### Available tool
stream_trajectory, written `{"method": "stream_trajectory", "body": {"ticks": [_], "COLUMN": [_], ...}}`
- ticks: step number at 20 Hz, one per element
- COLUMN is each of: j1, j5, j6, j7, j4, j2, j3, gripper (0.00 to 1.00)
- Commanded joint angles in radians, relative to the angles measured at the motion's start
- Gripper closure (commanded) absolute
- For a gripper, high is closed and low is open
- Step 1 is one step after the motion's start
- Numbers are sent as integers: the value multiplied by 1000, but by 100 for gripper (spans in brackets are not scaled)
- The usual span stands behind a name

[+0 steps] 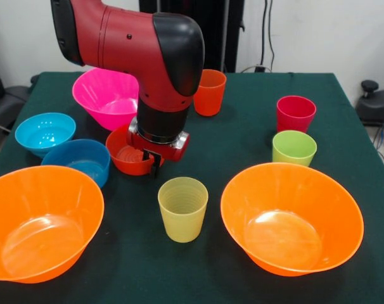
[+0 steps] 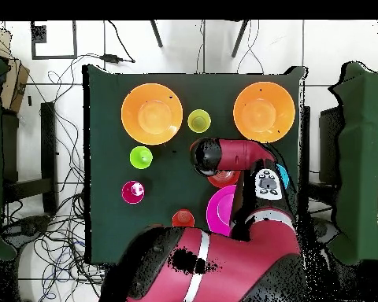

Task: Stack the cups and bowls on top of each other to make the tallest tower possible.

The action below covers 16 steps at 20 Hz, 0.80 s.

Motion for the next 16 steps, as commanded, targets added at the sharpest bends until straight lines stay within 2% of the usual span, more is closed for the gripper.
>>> {"method": "stream_trajectory", "body": {"ticks": [1,8,16], "j1": [-30,49,76], "j5": [-95,-20,48], "j6": [-214,-212,-220], "j7": [-1,128,175], "j4": [-61,-72,-33], "j2": [184,215,213], "j3": [71,57,75], "gripper": [100,100,100]}}
